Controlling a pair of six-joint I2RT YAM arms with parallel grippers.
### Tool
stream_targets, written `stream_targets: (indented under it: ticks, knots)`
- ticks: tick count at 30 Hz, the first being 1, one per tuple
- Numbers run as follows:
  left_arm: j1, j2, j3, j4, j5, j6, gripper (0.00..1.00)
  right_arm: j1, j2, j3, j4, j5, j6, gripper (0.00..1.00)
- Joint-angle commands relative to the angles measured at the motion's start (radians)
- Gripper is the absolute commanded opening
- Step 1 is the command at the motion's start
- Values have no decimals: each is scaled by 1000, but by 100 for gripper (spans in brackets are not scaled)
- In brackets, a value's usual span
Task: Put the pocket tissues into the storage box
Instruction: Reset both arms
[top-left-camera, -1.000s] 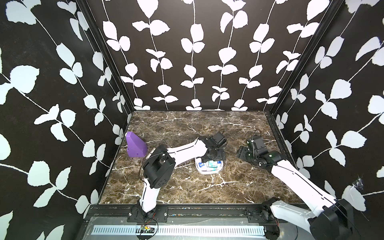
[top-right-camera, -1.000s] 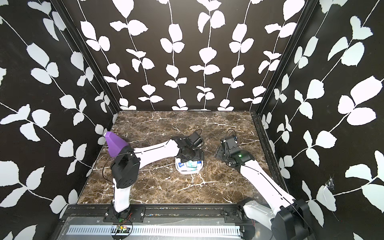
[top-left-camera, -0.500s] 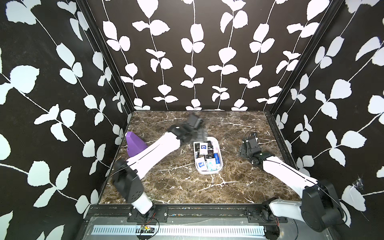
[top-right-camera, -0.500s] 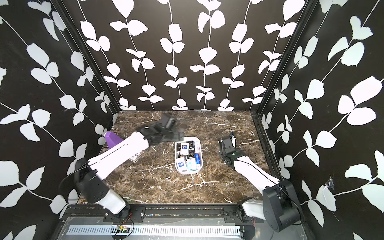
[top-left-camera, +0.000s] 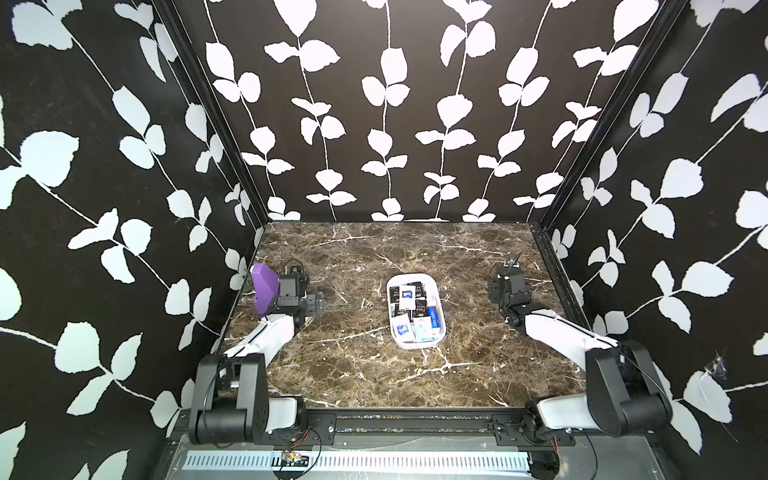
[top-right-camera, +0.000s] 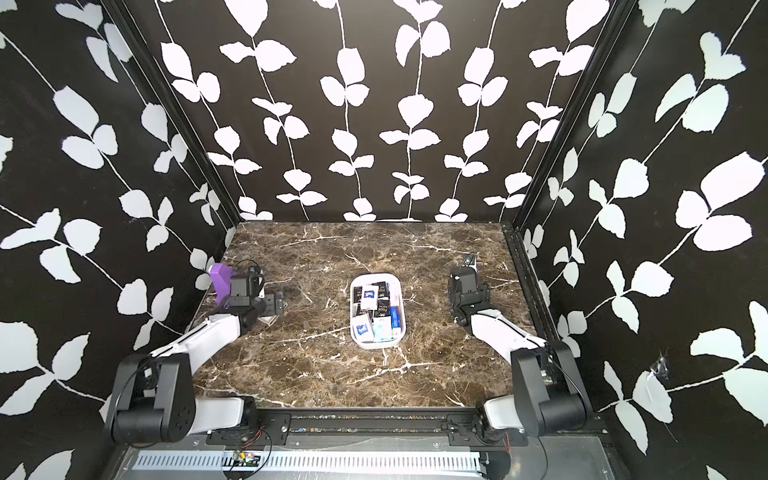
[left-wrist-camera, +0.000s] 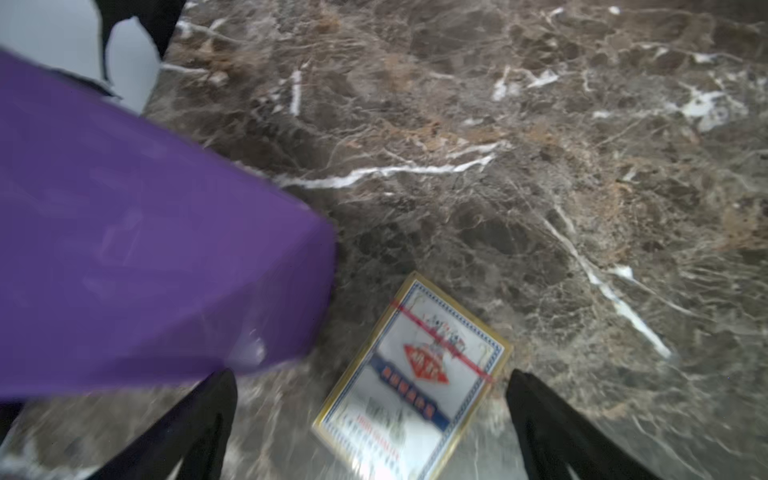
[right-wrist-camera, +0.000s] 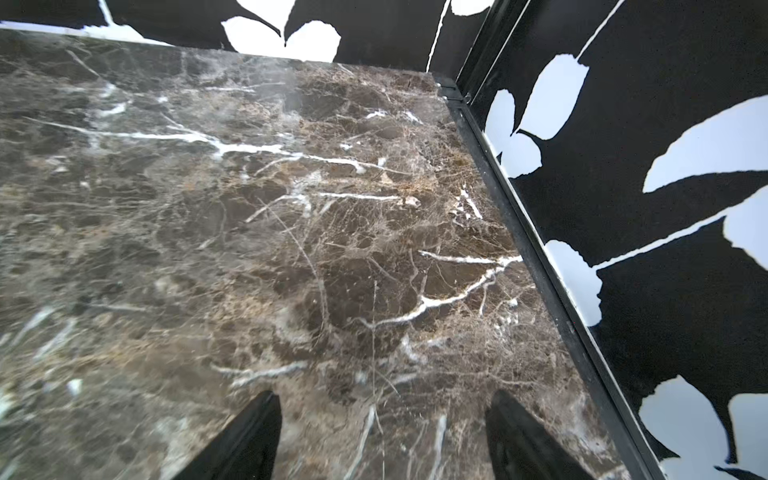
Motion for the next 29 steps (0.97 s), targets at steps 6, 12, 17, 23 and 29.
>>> stream_targets:
  ticks: [6, 12, 17, 23, 29]
  knots:
    - [23, 190, 9, 479, 162, 105, 99, -85, 92, -160, 496, -17, -162, 91]
    - [12, 181, -174, 793, 111, 100, 99, -185, 91, -257, 615, -195, -91, 99]
    - [7, 192, -189, 834, 114, 108, 99, -179, 99, -263, 658, -187, -104, 99]
    - [5, 193, -186, 825, 113, 112, 99, -172, 104, -249, 631, -216, -118, 99]
    - [-3, 195, -182, 820, 99, 116, 99, -185, 100, -251, 632, -281, -132, 99]
